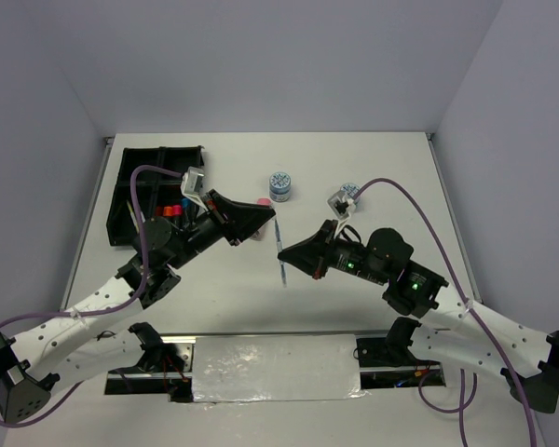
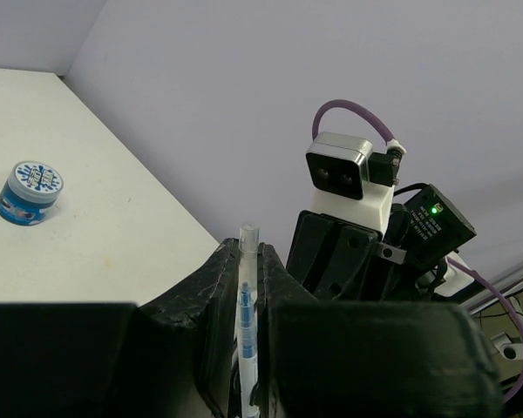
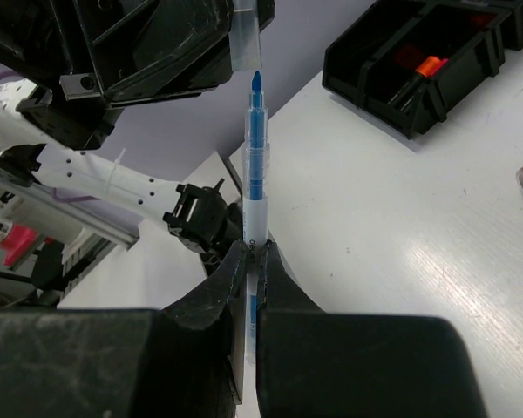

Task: Sort the stationery into containers
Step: Close the pen cap on the pen.

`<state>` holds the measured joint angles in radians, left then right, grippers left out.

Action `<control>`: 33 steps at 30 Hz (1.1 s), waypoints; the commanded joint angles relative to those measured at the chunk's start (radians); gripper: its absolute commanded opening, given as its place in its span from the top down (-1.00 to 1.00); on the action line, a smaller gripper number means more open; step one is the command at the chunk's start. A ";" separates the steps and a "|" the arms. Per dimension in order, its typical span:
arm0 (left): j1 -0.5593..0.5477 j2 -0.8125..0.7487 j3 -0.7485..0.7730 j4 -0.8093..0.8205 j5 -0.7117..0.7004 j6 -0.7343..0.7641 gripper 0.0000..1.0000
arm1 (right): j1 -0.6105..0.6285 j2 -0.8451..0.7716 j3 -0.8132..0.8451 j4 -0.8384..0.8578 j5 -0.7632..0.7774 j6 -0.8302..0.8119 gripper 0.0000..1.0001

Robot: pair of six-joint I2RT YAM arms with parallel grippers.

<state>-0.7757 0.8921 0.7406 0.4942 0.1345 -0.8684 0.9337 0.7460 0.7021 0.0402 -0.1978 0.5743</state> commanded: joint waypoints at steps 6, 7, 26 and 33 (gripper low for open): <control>-0.004 -0.001 -0.006 0.053 -0.004 0.009 1.00 | 0.007 0.026 0.079 0.033 -0.011 -0.014 1.00; -0.004 -0.004 -0.007 0.052 -0.007 0.011 1.00 | 0.007 0.027 0.082 0.033 -0.012 -0.014 1.00; -0.022 0.021 0.034 -0.107 0.201 0.137 0.87 | -0.006 0.072 0.246 -0.017 0.045 -0.260 1.00; -0.022 -0.039 0.115 -0.255 0.085 0.224 0.06 | 0.002 0.070 0.203 0.056 -0.051 -0.272 1.00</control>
<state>-0.7883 0.8722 0.8089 0.3420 0.2276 -0.7074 0.9333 0.8242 0.8650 -0.0410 -0.2184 0.3408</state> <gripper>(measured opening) 0.439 0.047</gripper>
